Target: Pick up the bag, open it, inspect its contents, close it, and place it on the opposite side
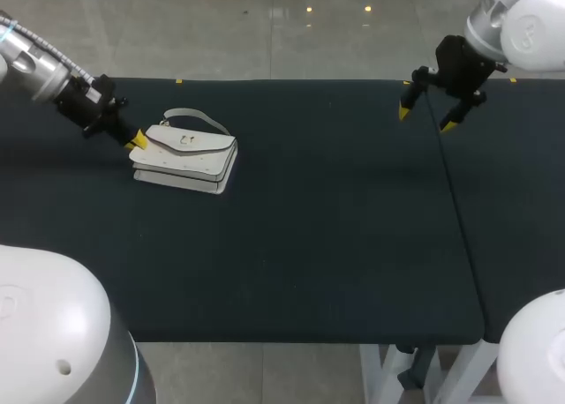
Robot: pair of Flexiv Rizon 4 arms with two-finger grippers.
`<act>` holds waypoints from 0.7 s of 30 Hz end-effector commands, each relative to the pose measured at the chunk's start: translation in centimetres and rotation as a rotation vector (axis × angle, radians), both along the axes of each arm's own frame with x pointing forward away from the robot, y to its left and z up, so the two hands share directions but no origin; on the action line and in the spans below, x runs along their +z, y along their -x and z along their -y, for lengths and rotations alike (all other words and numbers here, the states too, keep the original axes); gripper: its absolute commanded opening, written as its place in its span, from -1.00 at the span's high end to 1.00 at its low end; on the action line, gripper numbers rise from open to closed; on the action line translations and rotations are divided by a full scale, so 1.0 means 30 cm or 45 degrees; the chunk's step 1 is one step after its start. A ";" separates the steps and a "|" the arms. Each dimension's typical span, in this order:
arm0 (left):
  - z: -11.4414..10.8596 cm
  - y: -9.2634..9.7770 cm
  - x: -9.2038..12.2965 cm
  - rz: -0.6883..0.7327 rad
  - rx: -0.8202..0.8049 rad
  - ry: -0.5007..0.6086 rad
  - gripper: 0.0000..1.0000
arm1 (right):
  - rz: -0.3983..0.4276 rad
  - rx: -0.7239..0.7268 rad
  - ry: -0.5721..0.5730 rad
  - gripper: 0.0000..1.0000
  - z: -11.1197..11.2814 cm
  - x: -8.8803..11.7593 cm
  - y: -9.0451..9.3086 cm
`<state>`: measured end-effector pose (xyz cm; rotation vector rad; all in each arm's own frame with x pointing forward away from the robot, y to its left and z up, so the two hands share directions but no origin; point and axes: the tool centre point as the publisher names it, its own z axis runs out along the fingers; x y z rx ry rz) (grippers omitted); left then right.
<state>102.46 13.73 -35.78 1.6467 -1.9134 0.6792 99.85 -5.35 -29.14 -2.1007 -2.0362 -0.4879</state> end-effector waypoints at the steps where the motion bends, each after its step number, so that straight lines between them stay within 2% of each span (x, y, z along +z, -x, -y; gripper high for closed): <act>1: -0.033 -0.023 -0.010 0.001 0.013 0.007 1.00 | -0.003 0.000 0.002 -1.00 0.000 0.003 0.000; 12: -0.204 -0.144 0.042 0.109 0.049 -0.040 1.00 | -0.003 0.000 0.002 -1.00 0.000 0.003 0.000; 21: -0.397 -0.265 0.058 0.168 0.119 -0.061 1.00 | -0.003 0.000 0.002 -1.00 0.000 0.003 0.000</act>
